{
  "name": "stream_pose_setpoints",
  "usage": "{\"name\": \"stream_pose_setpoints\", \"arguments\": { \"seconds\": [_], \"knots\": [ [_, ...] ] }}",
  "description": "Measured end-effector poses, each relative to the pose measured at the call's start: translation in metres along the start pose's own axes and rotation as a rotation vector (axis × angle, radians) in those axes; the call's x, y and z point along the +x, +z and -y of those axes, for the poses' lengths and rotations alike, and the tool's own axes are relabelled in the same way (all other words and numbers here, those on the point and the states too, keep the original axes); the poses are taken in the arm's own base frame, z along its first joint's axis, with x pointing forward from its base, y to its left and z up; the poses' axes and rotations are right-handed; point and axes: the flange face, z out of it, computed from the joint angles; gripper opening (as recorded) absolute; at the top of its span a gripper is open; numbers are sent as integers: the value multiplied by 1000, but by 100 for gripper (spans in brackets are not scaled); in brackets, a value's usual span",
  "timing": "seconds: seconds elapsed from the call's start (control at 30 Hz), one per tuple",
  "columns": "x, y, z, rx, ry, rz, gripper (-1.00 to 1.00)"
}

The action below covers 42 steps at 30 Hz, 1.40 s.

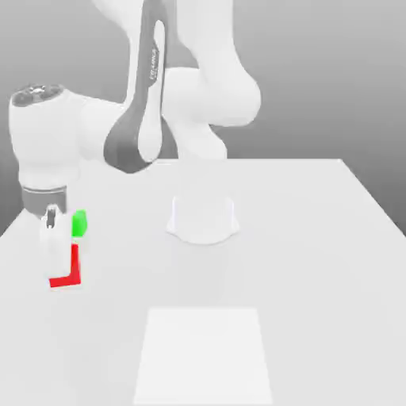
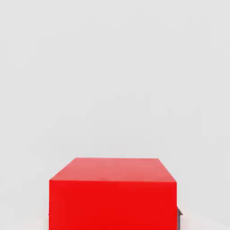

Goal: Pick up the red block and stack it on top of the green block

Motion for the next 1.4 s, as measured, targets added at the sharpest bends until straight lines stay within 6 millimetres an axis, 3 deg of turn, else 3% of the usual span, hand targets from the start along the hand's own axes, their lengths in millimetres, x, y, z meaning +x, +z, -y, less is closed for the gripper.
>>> {"name": "stream_pose_setpoints", "arguments": {
  "seconds": [0.13,0.27,0.37,0.47,1.4],
  "knots": [
    [74,-1,-30,-10,260,3,-100],
    [142,-1,-75,-19,535,16,-100],
    [181,-1,-117,-25,741,32,-100],
    [208,1,-156,-26,919,51,-100],
    [211,45,-158,-8,961,83,-100]
  ]
}}
